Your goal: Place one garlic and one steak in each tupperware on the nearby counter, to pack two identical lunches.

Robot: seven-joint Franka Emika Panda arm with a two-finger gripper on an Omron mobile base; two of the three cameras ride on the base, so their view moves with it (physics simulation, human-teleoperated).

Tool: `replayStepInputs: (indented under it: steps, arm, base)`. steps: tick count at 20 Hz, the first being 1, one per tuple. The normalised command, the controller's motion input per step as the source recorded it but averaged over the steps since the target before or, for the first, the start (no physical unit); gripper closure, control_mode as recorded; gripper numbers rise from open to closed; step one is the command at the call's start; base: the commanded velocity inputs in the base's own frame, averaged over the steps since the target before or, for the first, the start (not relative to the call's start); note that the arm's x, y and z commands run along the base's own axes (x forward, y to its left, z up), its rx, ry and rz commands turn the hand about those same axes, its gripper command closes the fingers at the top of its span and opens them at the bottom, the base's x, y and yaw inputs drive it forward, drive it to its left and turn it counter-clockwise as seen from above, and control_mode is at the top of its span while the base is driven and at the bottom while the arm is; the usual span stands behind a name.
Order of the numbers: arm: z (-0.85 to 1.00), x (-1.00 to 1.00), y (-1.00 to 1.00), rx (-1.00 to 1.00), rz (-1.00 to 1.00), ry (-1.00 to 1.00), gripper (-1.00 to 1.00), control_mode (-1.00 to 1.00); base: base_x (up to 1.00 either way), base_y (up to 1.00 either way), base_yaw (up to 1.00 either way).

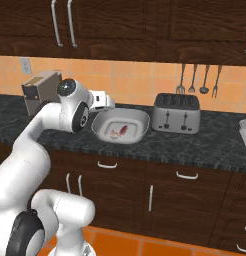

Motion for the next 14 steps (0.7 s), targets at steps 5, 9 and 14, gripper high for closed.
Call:
replayStepInputs:
  steps: [5,9,14]
  arm:
    - [0.98,-1.00,0.04,0.08,-0.06,0.00,-1.00,-1.00]
    - [0.73,-1.00,-0.04,0.18,-0.02,0.00,-1.00,-1.00]
    - [0.57,-1.00,0.00,0.20,0.00,0.00,-1.00,-1.00]
  base:
    - [0.00,0.00,0.00]
    - [0.00,0.00,0.00]
    - [0.00,0.00,0.00]
